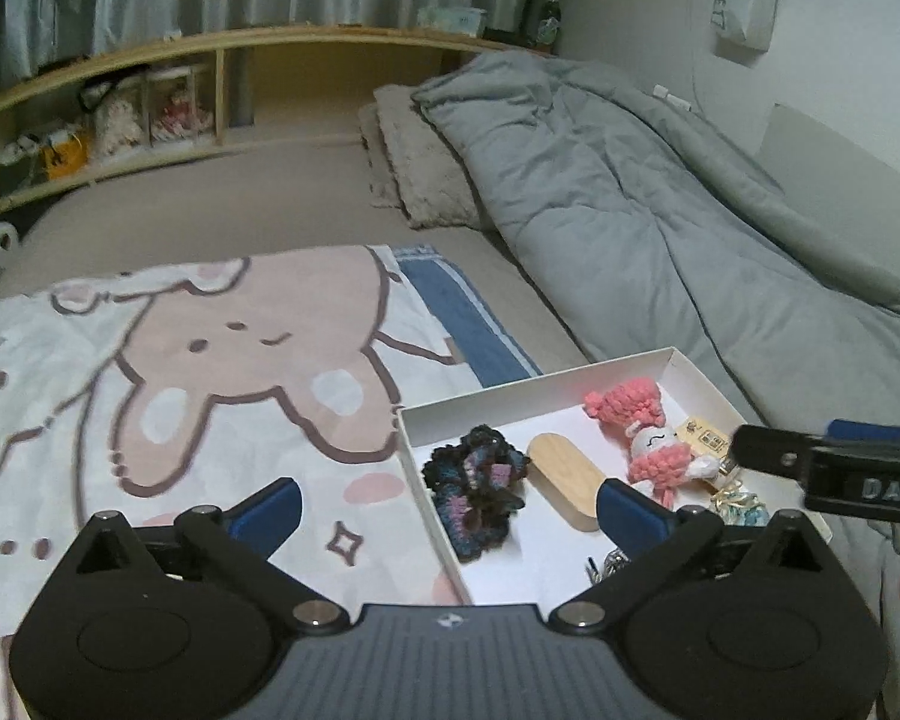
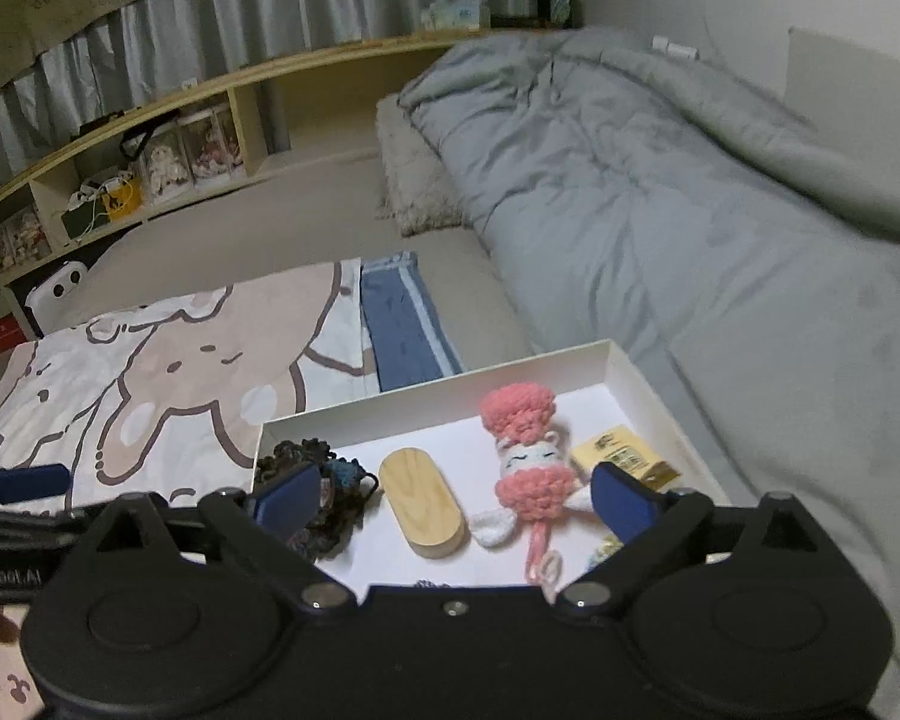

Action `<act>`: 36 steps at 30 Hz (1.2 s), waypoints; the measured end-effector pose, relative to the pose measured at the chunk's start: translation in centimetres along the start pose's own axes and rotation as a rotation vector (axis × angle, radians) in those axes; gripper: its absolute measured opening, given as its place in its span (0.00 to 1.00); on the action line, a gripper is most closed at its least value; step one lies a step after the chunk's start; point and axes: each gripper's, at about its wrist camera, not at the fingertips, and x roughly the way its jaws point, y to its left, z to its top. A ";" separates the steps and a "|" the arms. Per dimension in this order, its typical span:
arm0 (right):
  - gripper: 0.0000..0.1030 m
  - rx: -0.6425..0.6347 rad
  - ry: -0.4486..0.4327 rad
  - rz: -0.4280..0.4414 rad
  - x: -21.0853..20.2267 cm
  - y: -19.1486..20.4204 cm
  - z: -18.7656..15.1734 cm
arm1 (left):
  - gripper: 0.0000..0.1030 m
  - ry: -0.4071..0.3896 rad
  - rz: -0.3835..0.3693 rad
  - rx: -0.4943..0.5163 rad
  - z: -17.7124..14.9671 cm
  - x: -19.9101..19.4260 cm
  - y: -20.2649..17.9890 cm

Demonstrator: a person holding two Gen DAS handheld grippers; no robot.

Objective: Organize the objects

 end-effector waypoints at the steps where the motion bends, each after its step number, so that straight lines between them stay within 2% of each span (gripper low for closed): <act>1: 0.96 -0.002 -0.008 0.000 -0.7 -0.1 -0.1 | 1.00 -0.004 -0.002 0.004 -0.1 -0.6 0.0; 12: 1.00 -0.024 -0.066 -0.010 -7.0 -0.7 -2.4 | 1.00 -0.063 -0.017 0.049 -1.9 -6.6 -0.9; 18: 1.00 -0.055 -0.072 -0.018 -9.2 -0.5 -4.4 | 1.00 -0.089 -0.011 0.061 -3.6 -9.0 -0.7; 30: 1.00 -0.087 -0.078 -0.020 -11.6 0.1 -8.1 | 1.00 -0.069 -0.020 0.079 -8.0 -10.4 -0.7; 36: 1.00 -0.085 -0.097 -0.022 -11.7 0.7 -9.7 | 1.00 -0.059 -0.012 0.073 -9.1 -10.3 -0.1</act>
